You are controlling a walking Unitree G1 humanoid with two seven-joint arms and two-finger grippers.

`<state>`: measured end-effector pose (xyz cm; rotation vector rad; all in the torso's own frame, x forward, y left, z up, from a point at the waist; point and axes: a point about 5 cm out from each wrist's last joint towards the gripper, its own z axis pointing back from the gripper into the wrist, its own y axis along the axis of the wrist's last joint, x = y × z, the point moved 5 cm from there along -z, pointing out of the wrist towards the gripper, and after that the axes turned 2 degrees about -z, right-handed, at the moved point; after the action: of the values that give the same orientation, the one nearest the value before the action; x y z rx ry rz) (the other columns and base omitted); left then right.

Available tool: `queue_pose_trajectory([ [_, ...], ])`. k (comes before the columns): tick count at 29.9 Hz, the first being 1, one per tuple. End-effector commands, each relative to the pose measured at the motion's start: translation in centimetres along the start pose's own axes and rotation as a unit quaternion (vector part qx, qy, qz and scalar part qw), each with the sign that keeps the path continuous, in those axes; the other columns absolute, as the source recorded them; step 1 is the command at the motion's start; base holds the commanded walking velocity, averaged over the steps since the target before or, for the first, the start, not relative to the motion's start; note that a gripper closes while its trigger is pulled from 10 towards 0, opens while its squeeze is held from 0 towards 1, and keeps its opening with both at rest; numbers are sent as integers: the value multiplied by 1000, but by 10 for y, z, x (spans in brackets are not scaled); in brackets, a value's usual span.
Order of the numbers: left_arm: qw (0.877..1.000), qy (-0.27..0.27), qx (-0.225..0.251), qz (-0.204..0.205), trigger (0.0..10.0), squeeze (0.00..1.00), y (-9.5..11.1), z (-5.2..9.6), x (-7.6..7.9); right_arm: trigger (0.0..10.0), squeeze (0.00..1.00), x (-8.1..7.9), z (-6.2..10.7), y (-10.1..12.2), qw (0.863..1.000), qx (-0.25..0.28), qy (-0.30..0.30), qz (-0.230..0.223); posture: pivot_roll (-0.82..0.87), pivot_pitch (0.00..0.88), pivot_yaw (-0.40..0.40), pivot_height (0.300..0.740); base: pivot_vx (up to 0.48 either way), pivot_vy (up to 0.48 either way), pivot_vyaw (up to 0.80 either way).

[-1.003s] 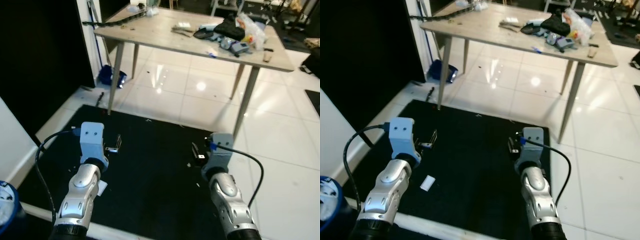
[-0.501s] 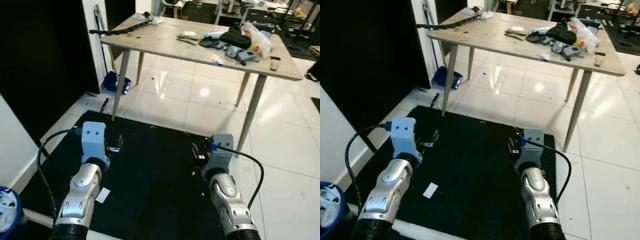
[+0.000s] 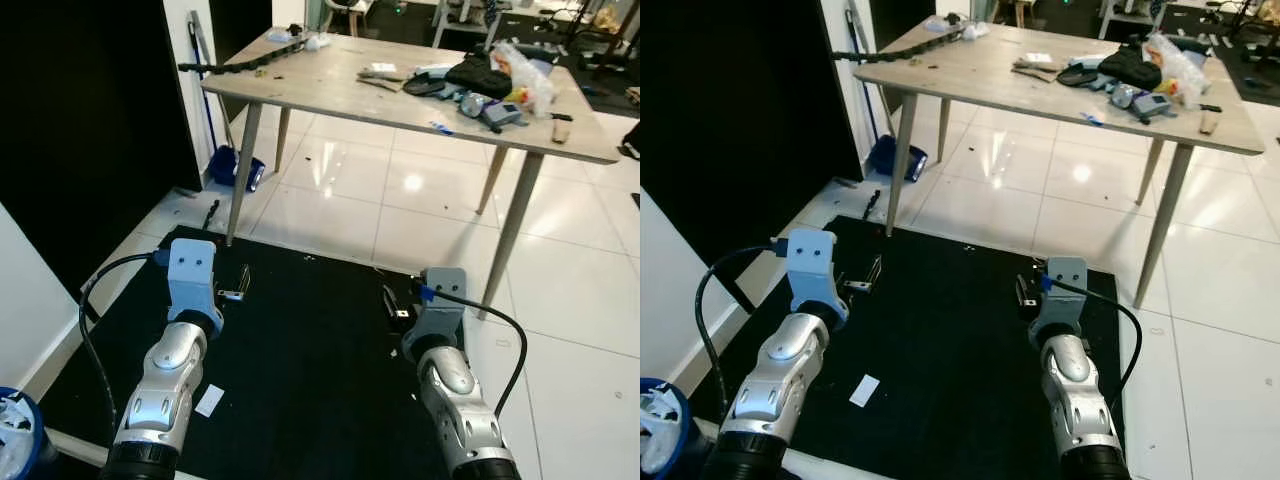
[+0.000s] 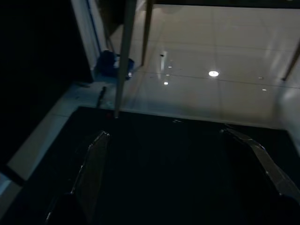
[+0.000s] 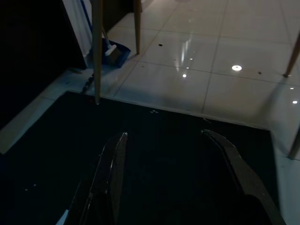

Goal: Picking trash to rubbish bin

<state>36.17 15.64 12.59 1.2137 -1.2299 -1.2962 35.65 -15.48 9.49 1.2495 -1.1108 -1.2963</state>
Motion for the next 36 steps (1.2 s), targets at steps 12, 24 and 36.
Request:
queue_pose_trajectory([
  [12,1000,-2,-12,-8,10000,0,-5,0,0,10000,0,5,3,-7,1000,-14,-11,-7,22,111,12,740,294,0,-200],
  [24,1000,-5,-15,-7,10000,0,-7,3,2,10000,0,8,5,-6,1000,-11,-9,4,21,127,5,740,293,0,-133],
  [36,1000,-3,-16,-8,10000,0,-6,2,0,10000,0,5,5,-6,1000,-10,-6,3,17,139,14,740,294,0,0],
])
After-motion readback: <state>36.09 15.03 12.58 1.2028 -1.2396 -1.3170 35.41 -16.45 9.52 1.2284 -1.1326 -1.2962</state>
